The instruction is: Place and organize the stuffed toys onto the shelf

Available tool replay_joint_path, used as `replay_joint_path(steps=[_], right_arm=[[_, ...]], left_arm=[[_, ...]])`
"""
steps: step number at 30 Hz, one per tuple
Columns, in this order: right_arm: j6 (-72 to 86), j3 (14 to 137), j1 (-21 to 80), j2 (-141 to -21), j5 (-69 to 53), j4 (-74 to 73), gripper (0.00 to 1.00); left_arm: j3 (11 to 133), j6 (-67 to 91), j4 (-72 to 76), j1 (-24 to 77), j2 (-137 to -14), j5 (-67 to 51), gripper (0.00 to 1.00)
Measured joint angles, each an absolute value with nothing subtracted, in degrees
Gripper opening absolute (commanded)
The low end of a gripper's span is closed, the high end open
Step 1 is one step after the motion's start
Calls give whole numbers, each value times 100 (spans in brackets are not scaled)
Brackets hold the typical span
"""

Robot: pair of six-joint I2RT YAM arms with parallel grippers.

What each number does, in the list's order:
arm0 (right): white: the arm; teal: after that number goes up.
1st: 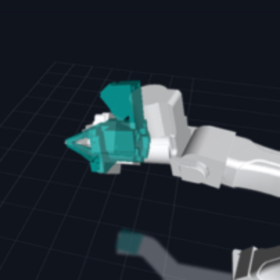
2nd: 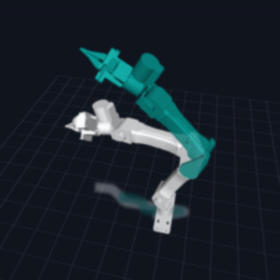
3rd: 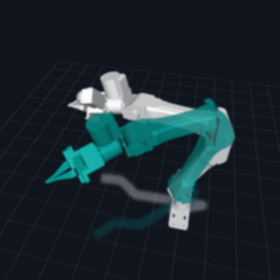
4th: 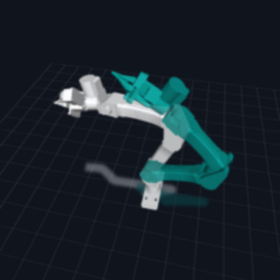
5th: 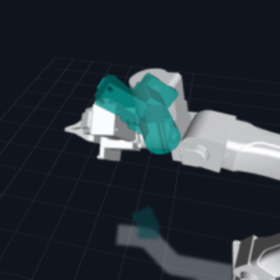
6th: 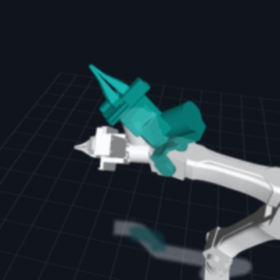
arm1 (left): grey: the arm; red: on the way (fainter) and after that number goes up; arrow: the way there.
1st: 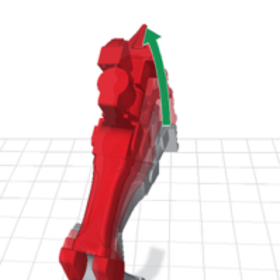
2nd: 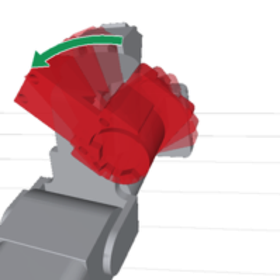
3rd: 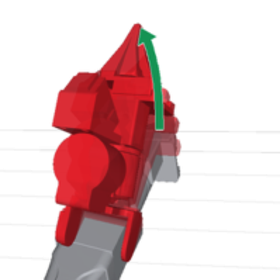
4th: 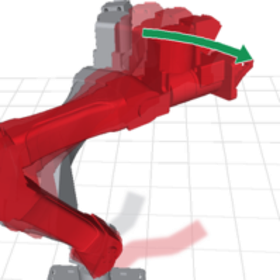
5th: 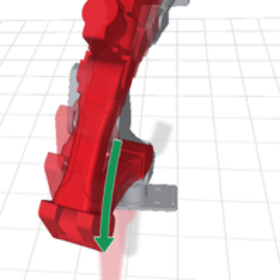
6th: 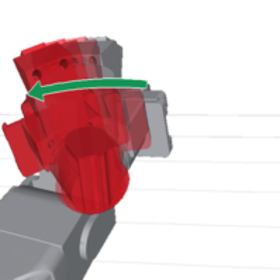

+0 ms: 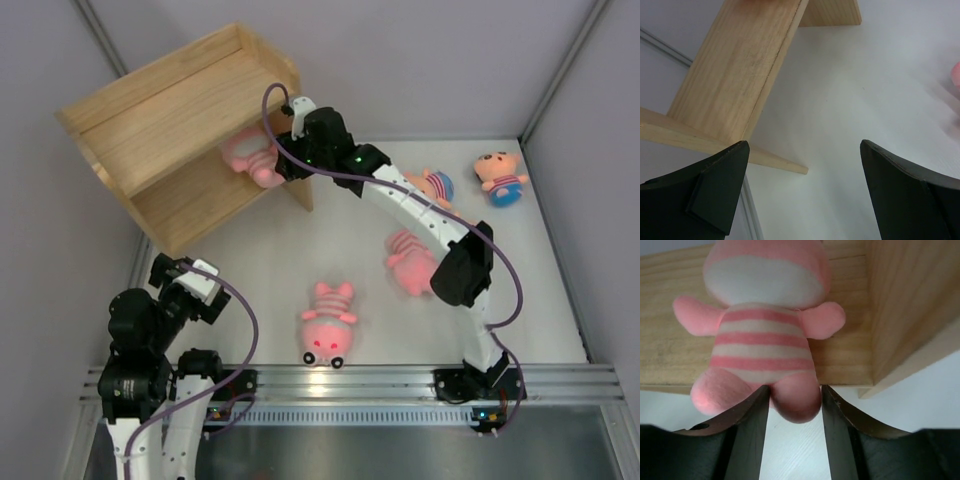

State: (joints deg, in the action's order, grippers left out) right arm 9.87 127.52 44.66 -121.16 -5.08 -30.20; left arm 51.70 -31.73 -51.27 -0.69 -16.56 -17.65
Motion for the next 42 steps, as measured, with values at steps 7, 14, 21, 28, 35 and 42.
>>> replay_joint_path(steps=[7,14,21,28,35,42], right_arm=[[1286,12254,4397,-11769,34,-2657,61],[1157,11572,4401,-10930,-121,-2565,73],[707,9078,4407,-8735,-670,-2565,84],[314,7747,4440,-8934,-1959,-2805,90],[180,7535,4504,-10342,-3000,-2961,97],[141,7094,4635,-10755,-3629,-2814,67]], left_arm=[[4963,-3166,-5148,-69,-1638,-1702,99],[4947,-3168,-5151,-71,-1638,-1702,99],[4947,-3164,-5151,-71,-1638,-1704,99],[4947,-3146,-5172,-71,-1638,-1702,99],[4965,-3212,-5487,-71,-1638,-1634,99],[5013,-3210,-5693,-71,-1640,-1645,99]])
